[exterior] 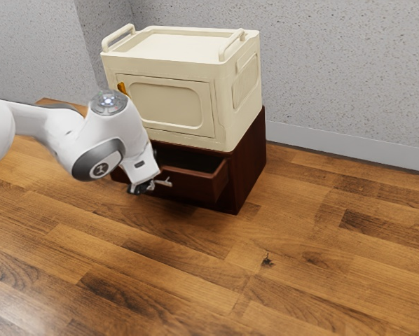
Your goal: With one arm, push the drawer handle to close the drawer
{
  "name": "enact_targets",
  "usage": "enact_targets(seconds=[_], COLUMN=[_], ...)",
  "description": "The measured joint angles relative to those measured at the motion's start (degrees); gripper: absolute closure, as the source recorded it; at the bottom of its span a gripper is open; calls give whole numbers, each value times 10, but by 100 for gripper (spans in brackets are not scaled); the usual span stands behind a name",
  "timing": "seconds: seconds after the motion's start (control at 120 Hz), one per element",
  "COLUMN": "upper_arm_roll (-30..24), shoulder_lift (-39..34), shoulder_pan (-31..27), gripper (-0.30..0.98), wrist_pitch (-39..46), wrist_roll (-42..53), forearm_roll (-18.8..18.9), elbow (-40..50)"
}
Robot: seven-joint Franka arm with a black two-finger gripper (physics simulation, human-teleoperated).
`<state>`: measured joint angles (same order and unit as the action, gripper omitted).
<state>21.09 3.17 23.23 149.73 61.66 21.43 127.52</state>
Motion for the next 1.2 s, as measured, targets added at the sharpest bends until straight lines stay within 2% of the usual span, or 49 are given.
enact_targets(seconds=[1.2], upper_arm_roll=[-2], shoulder_lift=[111], shoulder_pan=[-30], gripper=[79], wrist_pitch=[120], wrist_roll=[4], forearm_roll=[40], elbow=[-95])
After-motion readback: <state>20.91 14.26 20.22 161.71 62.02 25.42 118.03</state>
